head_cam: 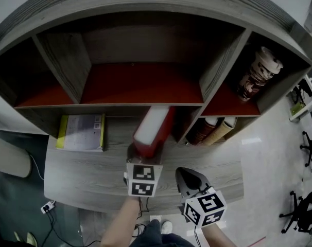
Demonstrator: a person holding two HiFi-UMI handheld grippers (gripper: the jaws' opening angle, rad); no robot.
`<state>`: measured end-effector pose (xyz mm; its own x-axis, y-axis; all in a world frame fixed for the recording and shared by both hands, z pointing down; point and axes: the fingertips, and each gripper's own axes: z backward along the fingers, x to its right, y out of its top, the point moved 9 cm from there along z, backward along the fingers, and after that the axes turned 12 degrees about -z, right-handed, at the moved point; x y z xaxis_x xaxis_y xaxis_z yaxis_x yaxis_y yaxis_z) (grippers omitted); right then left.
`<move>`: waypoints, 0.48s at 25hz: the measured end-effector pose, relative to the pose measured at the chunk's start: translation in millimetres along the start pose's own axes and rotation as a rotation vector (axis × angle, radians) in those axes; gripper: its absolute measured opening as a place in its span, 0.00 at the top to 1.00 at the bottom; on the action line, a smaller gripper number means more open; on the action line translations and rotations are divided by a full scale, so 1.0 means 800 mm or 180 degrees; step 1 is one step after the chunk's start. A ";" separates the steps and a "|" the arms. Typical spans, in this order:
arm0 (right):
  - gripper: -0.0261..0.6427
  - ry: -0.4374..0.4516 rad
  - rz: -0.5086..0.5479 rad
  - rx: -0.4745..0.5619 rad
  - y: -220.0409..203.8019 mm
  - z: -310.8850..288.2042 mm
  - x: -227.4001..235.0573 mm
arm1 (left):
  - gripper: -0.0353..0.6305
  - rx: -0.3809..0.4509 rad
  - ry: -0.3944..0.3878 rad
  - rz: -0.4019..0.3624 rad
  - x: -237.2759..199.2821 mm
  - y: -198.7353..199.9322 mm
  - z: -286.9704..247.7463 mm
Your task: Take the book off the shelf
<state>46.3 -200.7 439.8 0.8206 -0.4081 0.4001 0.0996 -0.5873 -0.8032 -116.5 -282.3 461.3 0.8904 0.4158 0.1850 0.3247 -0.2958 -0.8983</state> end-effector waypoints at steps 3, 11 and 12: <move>0.95 0.0022 0.0024 0.0062 0.003 0.008 -0.005 | 0.63 -0.0016 0.0006 -0.0024 0.006 0.000 0.013; 0.95 0.0082 0.0105 0.0124 0.005 0.029 -0.016 | 0.63 -0.0011 0.0055 -0.0017 0.022 0.002 0.050; 0.95 0.0088 0.0114 0.0128 0.004 0.032 -0.018 | 0.63 -0.0006 0.0068 -0.0020 0.023 0.002 0.056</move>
<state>49.5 -179.2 420.1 0.8082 -0.4478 0.3825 0.0935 -0.5438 -0.8340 -113.4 -236.7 445.3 0.8950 0.3991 0.1992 0.3310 -0.2949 -0.8964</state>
